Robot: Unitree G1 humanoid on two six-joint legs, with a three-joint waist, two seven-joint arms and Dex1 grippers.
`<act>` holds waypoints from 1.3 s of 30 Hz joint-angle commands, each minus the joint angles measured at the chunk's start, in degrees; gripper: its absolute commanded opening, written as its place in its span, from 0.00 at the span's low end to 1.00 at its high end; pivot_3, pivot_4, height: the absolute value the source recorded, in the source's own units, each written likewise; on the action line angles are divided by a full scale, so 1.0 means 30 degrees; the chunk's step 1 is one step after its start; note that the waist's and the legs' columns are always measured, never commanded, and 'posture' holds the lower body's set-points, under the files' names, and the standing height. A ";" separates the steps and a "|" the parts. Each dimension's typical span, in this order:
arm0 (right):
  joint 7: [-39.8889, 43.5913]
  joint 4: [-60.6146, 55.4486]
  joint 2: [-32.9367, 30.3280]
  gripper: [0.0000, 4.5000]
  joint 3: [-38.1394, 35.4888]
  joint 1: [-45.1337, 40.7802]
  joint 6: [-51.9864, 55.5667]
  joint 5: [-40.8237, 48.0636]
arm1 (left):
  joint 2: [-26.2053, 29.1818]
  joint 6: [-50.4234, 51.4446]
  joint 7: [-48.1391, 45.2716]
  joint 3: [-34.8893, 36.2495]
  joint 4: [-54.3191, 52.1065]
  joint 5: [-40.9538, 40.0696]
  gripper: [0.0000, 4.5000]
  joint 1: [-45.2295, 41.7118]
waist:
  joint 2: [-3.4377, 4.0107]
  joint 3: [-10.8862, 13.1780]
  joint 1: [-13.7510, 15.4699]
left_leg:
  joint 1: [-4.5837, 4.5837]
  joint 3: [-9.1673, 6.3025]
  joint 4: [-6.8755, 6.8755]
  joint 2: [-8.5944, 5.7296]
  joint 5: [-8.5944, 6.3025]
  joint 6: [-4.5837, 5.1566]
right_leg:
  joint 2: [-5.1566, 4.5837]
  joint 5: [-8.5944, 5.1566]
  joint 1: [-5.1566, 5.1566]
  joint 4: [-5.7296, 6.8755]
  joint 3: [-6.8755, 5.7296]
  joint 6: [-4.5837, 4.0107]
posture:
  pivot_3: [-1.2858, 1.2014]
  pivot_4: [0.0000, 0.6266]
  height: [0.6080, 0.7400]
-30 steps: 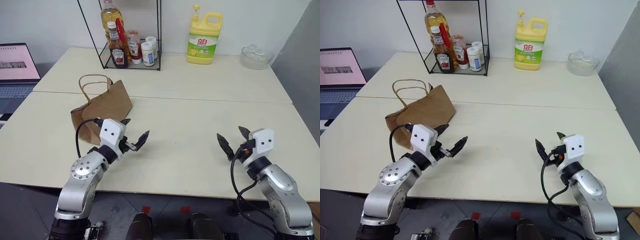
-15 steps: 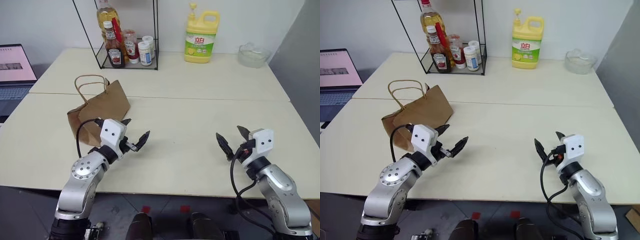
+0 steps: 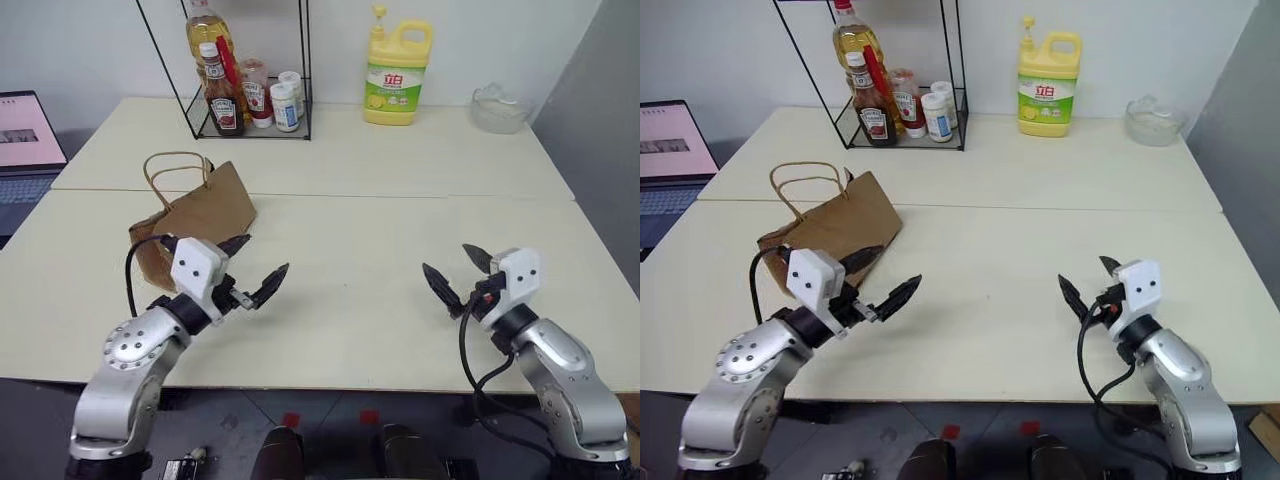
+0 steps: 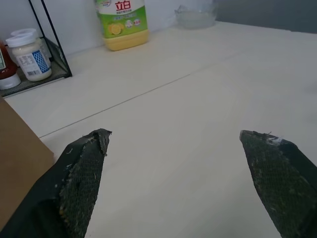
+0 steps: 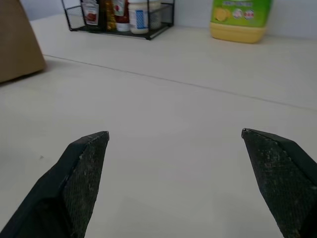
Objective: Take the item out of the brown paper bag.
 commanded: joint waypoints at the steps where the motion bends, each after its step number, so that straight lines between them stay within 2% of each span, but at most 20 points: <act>1: 0.1377 -0.1290 -0.0846 1.00 0.0335 -0.1341 0.0837 0.1346 | 0.0518 -0.0090 0.0077 0.1442 -0.0238 -0.0833 1.00 -0.1113 | -0.0009 0.0005 0.0009 | -0.0002 -0.0001 0.0004 0.0000 0.0000 0.0000 | 0.0000 0.0001 0.0002 0.0000 -0.0003 0.0001 | 0.52 0.24 1.00; 5: 0.3228 -0.1650 -0.2283 1.00 0.0404 -0.2833 0.2489 0.3354 | -0.0191 -0.0711 0.1709 0.2330 -0.1009 -0.0450 1.00 -0.1177 | -0.0009 0.0005 0.0020 | -0.0003 -0.0008 0.0005 -0.0001 -0.0001 0.0001 | -0.0001 0.0003 0.0015 -0.0016 -0.0007 0.0003 | 0.52 0.24 1.00; 10: 0.6054 -0.1452 -0.4487 1.00 0.0620 -0.4793 0.4086 0.5665 | -0.1500 -0.0040 0.3906 0.3220 -0.3800 -0.0657 1.00 0.1031 | -0.0036 0.0019 0.0020 | -0.0010 -0.0008 0.0003 0.0006 -0.0007 0.0007 | -0.0010 0.0004 0.0032 -0.0039 -0.0017 0.0000 | 0.52 0.24 1.00; 13: 0.6927 -0.1001 -0.4990 1.00 0.0788 -0.6128 0.4603 0.6448 | -0.0920 0.1369 0.4252 0.4534 -0.4284 -0.1752 1.00 0.1490 | -0.0047 0.0032 0.0014 | 0.0002 -0.0016 0.0003 0.0032 -0.0008 0.0010 | 0.0004 0.0004 0.0030 -0.0017 -0.0038 -0.0001 | 0.52 0.24 1.00; 17: 0.7519 0.0242 -0.4854 1.00 0.1106 -0.8000 0.4742 0.6667 | 0.0495 0.4362 0.5599 0.7067 -0.3607 -0.3708 1.00 0.0253 | -0.0103 0.0071 0.0003 | 0.0006 -0.0084 0.0014 0.0051 -0.0007 0.0011 | 0.0031 0.0004 0.0047 -0.0014 -0.0117 -0.0001 | 0.52 0.24 1.00; 22: 0.8149 0.1392 -0.4805 1.00 0.1603 -0.9199 0.4389 0.6261 | 0.1710 0.5999 0.5959 0.8309 -0.3093 -0.4492 1.00 -0.0139 | -0.0174 0.0124 0.0026 | -0.0009 -0.0093 0.0016 0.0048 -0.0006 0.0009 | 0.0020 0.0005 0.0052 -0.0027 -0.0142 -0.0004 | 0.52 0.24 1.00; 25: 0.8099 0.1644 -0.4567 1.00 0.1809 -0.9837 0.4464 0.6255 | 0.2855 0.6769 0.5664 0.8175 -0.2104 -0.4673 1.00 -0.0909 | -0.0185 0.0168 0.0029 | -0.0016 -0.0125 0.0006 0.0056 -0.0005 0.0007 | 0.0022 0.0000 0.0044 -0.0024 -0.0181 -0.0016 | 0.52 0.24 1.00; 32: 0.7256 0.1104 -0.4159 1.00 0.1751 -1.0790 0.5316 0.6577 | 0.5017 0.7397 0.4807 0.6659 0.1677 -0.4389 1.00 -0.4825 | -0.0185 0.0236 0.0036 | -0.0020 -0.0154 0.0010 0.0053 -0.0003 0.0003 | 0.0022 -0.0001 0.0054 -0.0015 -0.0218 -0.0018 | 0.52 0.24 1.00; 39: 0.6673 0.0457 -0.4314 1.00 0.1406 -1.0592 0.5787 0.6798 | 0.6226 0.6907 0.3189 0.4616 0.4785 -0.3558 1.00 -0.7675 | -0.0185 0.0263 0.0028 | -0.0035 -0.0154 -0.0008 0.0057 -0.0002 0.0001 | 0.0023 -0.0003 0.0031 -0.0019 -0.0224 -0.0022 | 0.52 0.24 1.00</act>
